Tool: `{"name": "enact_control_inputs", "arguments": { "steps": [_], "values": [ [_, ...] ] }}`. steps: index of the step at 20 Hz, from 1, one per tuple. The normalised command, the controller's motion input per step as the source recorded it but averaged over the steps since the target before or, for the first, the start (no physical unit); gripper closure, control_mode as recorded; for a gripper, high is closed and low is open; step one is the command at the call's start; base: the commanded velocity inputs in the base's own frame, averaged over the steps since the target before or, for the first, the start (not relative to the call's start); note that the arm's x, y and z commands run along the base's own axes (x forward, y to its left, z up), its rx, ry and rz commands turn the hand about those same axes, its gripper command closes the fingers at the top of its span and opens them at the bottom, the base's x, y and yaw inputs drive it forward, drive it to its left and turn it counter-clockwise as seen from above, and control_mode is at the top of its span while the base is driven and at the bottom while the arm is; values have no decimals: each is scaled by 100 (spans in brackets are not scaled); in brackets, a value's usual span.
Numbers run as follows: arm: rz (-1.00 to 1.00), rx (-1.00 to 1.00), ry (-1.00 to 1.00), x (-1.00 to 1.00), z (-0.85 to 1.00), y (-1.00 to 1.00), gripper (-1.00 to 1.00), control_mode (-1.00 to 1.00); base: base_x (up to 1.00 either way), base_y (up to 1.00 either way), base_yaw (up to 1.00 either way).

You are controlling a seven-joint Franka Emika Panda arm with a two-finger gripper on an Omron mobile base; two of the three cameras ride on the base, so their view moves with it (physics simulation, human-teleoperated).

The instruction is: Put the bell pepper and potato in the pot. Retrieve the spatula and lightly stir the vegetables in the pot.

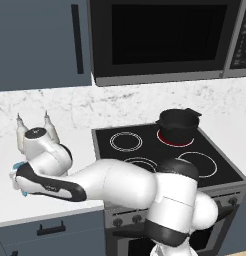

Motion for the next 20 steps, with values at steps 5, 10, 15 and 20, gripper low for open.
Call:
{"name": "enact_control_inputs", "arguments": {
  "steps": [5,10,15,20],
  "values": [
    [-3,-8,1,19,-40,41,-100,-100,0,0,0],
    [-3,-5,1,31,-32,41,-100,-100,0,0,0],
    [-3,-3,1,31,-30,28,-100,-100,0,0,0],
    [-2,0,0,17,-41,0,-100,-100,0,0,0]
  ]
}}
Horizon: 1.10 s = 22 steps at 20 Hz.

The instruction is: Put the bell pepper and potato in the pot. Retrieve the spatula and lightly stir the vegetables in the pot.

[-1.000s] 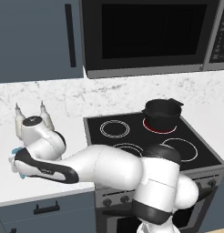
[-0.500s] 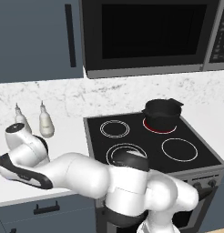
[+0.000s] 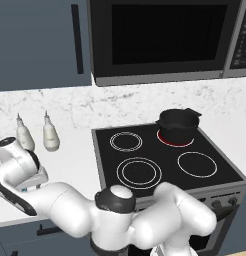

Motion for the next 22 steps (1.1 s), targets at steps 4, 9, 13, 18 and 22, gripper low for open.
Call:
{"name": "enact_control_inputs", "arguments": {
  "steps": [4,9,13,18,22],
  "values": [
    [0,0,0,31,-44,0,-100,-100,0,0,0],
    [0,2,0,22,-41,4,-100,-100,0,0,0],
    [0,4,0,13,-26,18,-100,-100,0,0,0],
    [0,3,0,10,-19,22,-100,-100,0,0,0],
    [0,0,0,6,-40,0,-100,-100,0,0,0]
  ]
}}
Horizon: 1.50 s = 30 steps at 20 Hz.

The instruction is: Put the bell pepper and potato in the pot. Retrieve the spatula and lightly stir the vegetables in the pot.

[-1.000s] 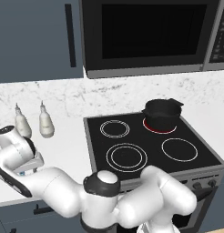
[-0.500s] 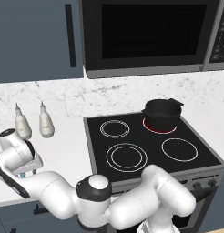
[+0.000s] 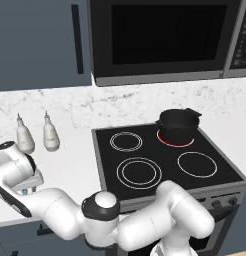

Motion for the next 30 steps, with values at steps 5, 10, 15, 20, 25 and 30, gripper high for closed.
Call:
{"name": "enact_control_inputs", "arguments": {
  "steps": [5,10,15,20,25,30],
  "values": [
    [0,2,0,0,-66,-3,100,-100,0,0,0],
    [0,5,0,0,-52,-38,100,-100,0,0,0],
    [-2,8,-4,-8,-10,-62,100,-100,0,0,0],
    [-5,13,-12,-52,20,-66,100,-100,0,0,0],
    [-4,28,-20,-100,87,-79,100,-100,0,0,0],
    [-13,33,-13,-95,96,-97,100,-100,0,0,0]
  ]
}}
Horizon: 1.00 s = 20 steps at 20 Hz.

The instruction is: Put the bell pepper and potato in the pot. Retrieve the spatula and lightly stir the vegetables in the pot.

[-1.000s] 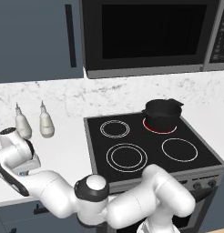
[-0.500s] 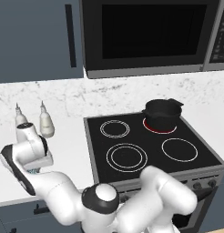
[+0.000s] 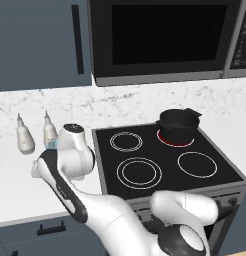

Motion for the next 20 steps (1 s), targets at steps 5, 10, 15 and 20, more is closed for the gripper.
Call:
{"name": "enact_control_inputs", "arguments": {
  "steps": [5,10,15,20],
  "values": [
    [-30,33,-1,-51,81,-100,100,-100,0,0,0],
    [-41,41,3,-15,67,-100,100,-100,0,0,0],
    [-40,46,7,-13,73,-100,100,-100,0,0,0],
    [-34,48,8,-34,73,-100,100,-100,0,0,0]
  ]
}}
